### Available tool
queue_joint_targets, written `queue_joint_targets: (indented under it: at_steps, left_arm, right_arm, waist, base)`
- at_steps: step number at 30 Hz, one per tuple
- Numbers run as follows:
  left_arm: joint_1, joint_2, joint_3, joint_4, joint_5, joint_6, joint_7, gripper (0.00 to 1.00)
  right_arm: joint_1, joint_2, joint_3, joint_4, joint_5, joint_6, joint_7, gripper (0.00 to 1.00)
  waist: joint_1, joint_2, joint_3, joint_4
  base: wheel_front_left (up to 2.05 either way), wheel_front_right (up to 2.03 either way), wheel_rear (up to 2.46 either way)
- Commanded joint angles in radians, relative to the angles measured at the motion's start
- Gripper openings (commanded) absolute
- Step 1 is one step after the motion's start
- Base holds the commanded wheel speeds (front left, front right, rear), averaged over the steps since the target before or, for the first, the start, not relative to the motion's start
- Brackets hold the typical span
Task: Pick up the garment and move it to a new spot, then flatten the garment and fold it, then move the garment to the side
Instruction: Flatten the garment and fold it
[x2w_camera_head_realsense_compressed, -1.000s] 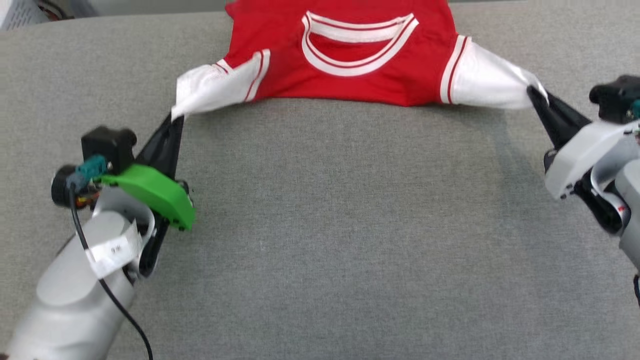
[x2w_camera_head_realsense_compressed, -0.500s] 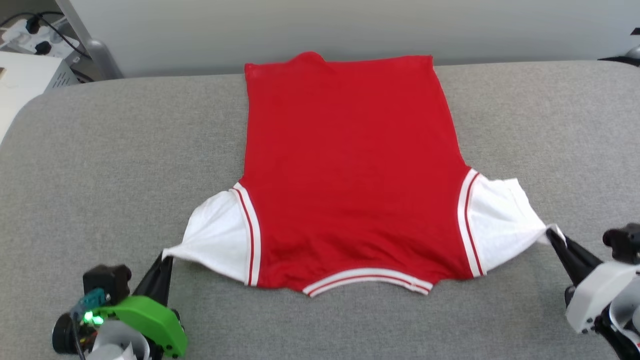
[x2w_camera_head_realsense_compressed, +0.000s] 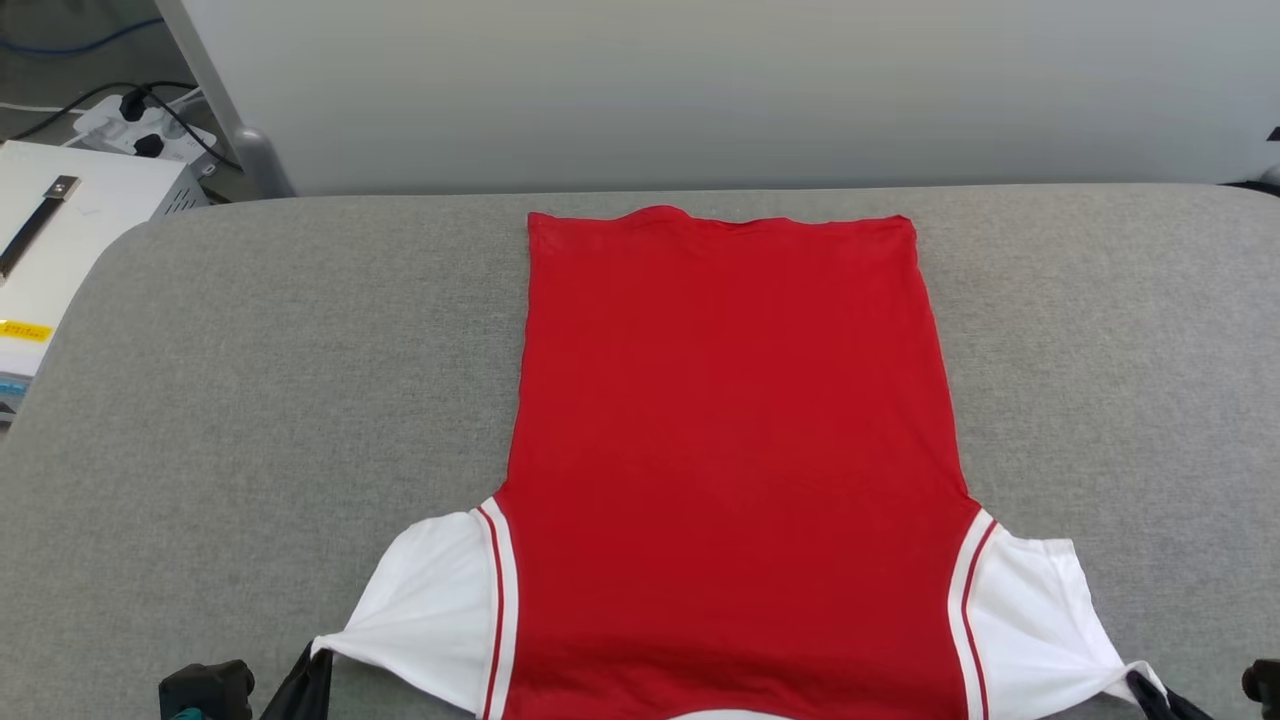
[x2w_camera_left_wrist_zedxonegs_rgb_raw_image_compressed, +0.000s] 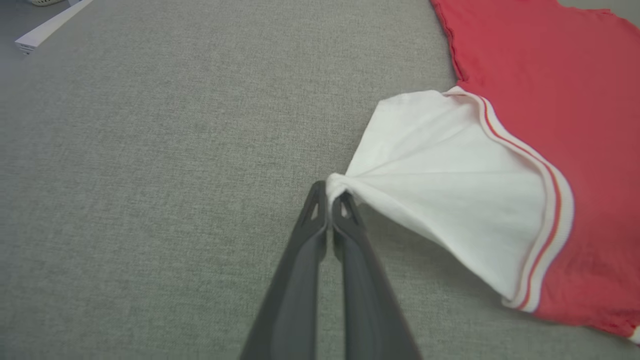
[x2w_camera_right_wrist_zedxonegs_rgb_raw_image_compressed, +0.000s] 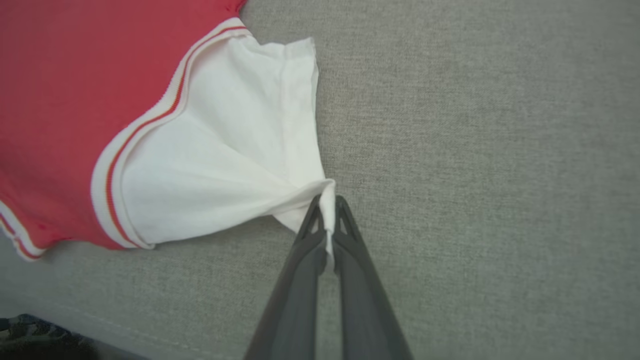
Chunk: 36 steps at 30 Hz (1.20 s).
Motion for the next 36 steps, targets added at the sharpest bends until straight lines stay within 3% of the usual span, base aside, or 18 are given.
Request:
queue_joint_targets:
  at_steps: [1, 4, 5, 6, 7, 8, 15, 24, 30, 36]
  left_arm:
    - [0.007, 0.007, 0.003, 0.001, 0.006, 0.008, -0.006, 0.00]
    - [-0.004, 0.004, -0.008, 0.004, 0.017, 0.006, -0.003, 0.00]
    - [-0.008, 0.001, -0.011, 0.004, 0.019, 0.006, -0.003, 0.00]
    - [-0.012, -0.001, -0.014, 0.004, 0.022, 0.005, -0.003, 0.00]
    - [-0.016, -0.003, -0.015, 0.003, 0.025, 0.005, -0.003, 0.00]
    - [-0.022, -0.005, -0.018, 0.001, 0.032, 0.004, -0.003, 0.00]
    - [-0.070, -0.016, -0.021, -0.054, 0.082, 0.009, -0.005, 0.00]
    - [-0.139, -0.037, -0.004, -0.138, 0.148, 0.015, -0.006, 0.00]
    - [-0.204, -0.068, 0.005, -0.170, 0.196, -0.005, -0.006, 0.00]
    - [-0.259, -0.115, 0.013, -0.174, 0.245, -0.033, -0.006, 0.00]
  right_arm:
    - [0.027, 0.004, -0.026, -0.015, -0.006, -0.001, 0.018, 0.00]
    - [0.060, 0.024, -0.086, -0.053, -0.029, -0.001, 0.053, 0.00]
    - [0.063, 0.031, -0.100, -0.063, -0.035, -0.001, 0.065, 0.16]
    - [0.065, 0.039, -0.118, -0.076, -0.045, -0.001, 0.078, 0.42]
    - [0.064, 0.046, -0.132, -0.087, -0.054, -0.001, 0.087, 0.96]
    - [0.062, 0.054, -0.148, -0.101, -0.065, -0.001, 0.098, 1.00]
    - [-0.030, 0.058, -0.301, -0.264, -0.130, -0.001, 0.141, 1.00]
    - [-0.345, 0.008, -0.438, -0.390, -0.125, -0.001, 0.223, 1.00]
    - [-0.620, -0.065, -0.373, -0.329, -0.096, -0.001, 0.405, 1.00]
    - [-0.884, -0.104, -0.257, -0.174, -0.057, -0.001, 0.681, 1.00]
  waist:
    - [0.0001, -0.0001, 0.005, 0.005]
    - [0.0001, -0.0001, 0.013, 0.007]
    - [0.0001, -0.0001, 0.015, 0.006]
    - [0.0001, -0.0001, 0.017, 0.006]
    - [0.0001, -0.0001, 0.018, 0.007]
    - [0.0001, -0.0001, 0.019, 0.007]
    - [0.0001, -0.0001, 0.057, 0.025]
    - [0.0001, -0.0001, 0.171, 0.084]
    - [0.0001, -0.0001, 0.279, 0.140]
    - [0.0001, -0.0001, 0.382, 0.197]
  base:
    - [0.00, 0.00, 0.00]
    - [0.00, 0.00, 0.00]
    - [0.00, 0.00, 0.00]
    - [0.00, 0.00, 0.00]
    - [0.00, 0.00, 0.00]
    - [0.00, 0.00, 0.00]
    - [0.00, 0.00, 0.00]
    - [0.00, 0.00, 0.00]
    - [0.00, 0.00, 0.00]
    - [0.00, 0.00, 0.00]
